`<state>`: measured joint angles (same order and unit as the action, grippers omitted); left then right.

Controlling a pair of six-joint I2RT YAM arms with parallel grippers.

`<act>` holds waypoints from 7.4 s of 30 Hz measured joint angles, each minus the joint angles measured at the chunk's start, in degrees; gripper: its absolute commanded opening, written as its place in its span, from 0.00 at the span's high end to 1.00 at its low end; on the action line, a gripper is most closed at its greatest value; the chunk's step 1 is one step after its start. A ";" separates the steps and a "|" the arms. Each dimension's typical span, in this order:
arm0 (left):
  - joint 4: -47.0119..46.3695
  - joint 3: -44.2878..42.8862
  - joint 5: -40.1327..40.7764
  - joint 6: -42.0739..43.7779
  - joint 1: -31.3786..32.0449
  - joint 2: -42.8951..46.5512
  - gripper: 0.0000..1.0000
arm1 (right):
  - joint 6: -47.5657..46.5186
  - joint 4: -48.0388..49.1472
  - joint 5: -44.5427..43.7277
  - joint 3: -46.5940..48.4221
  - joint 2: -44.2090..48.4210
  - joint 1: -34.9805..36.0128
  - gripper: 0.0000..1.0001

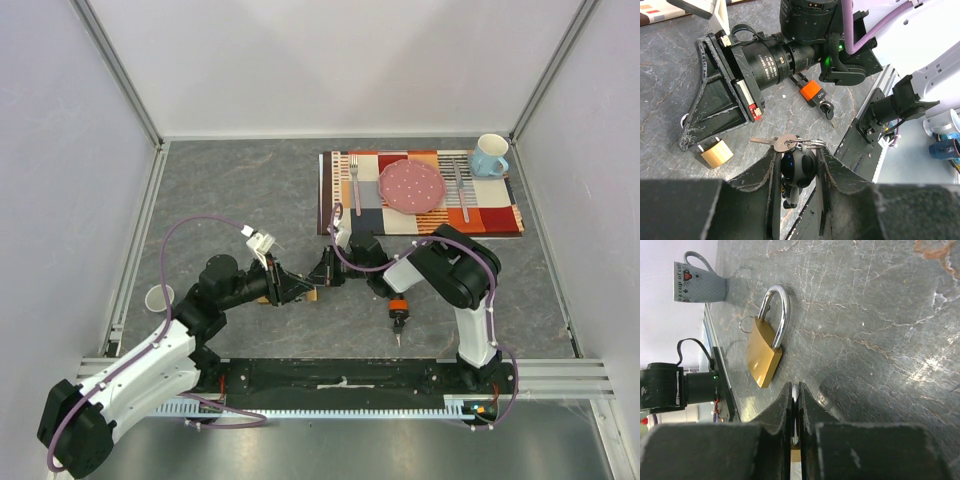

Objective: Lock with the key
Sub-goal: Place the lock at the center of the board, then place the key at the center of the board, then pick up the lock from the center of the board.

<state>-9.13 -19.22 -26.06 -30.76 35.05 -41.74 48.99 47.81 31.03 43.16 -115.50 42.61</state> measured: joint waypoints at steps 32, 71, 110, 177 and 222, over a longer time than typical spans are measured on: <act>-0.33 -0.11 0.00 0.20 0.00 -11.52 0.98 | -18.40 -33.24 -20.65 3.28 27.85 -1.73 0.02; 16.22 -15.45 17.16 1.57 -0.33 -31.67 0.28 | -21.84 -42.49 -23.56 -1.73 37.99 -5.03 0.02; 8.96 -26.75 11.89 -3.21 15.10 -47.78 0.33 | -17.66 -66.73 -23.98 -16.57 54.99 -17.29 0.22; 2.14 -30.86 2.32 -7.74 17.49 -60.83 0.43 | 0.26 -53.20 -21.09 -20.17 65.77 -17.42 0.37; 34.51 -50.34 43.87 -6.14 38.75 -66.86 0.52 | -12.28 -59.23 -23.04 -17.51 62.93 -28.24 0.02</act>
<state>25.39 -69.56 17.80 -36.91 73.80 -108.60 36.71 -11.42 7.99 25.65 -52.58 14.37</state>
